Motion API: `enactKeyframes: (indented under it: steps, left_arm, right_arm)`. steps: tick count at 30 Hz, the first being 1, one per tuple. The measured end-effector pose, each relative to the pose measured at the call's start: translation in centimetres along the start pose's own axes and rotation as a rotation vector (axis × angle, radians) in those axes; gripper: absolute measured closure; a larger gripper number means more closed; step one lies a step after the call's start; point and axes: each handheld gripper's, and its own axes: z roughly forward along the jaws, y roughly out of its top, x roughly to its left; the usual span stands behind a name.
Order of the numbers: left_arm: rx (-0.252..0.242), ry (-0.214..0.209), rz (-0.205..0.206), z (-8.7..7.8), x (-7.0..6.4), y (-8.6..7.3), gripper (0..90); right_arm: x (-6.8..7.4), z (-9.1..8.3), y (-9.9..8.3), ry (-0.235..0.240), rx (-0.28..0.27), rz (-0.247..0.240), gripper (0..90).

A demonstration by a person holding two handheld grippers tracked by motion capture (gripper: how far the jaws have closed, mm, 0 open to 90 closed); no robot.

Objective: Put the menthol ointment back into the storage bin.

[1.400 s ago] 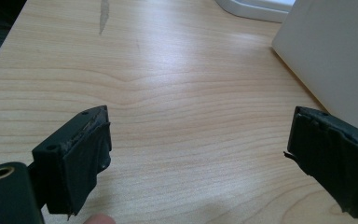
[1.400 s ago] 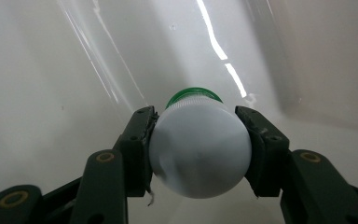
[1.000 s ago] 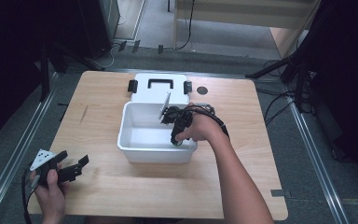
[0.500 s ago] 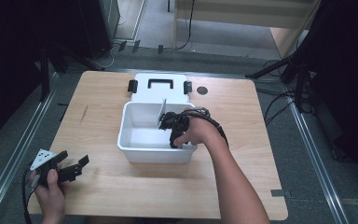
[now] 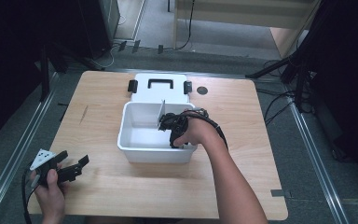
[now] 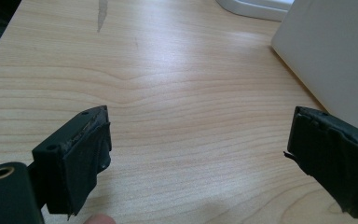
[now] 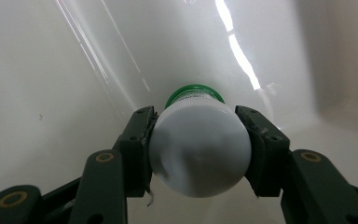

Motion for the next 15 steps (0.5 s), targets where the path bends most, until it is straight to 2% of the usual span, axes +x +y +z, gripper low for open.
enactKeyframes:
  steps: [15]
  left_arm:
    - [-0.002, -0.002, -0.004, 0.02, 0.01, -0.01, 6.8]
  right_arm:
    - [0.01, 0.02, 0.0, 0.003, 0.002, -0.003, 50.9]
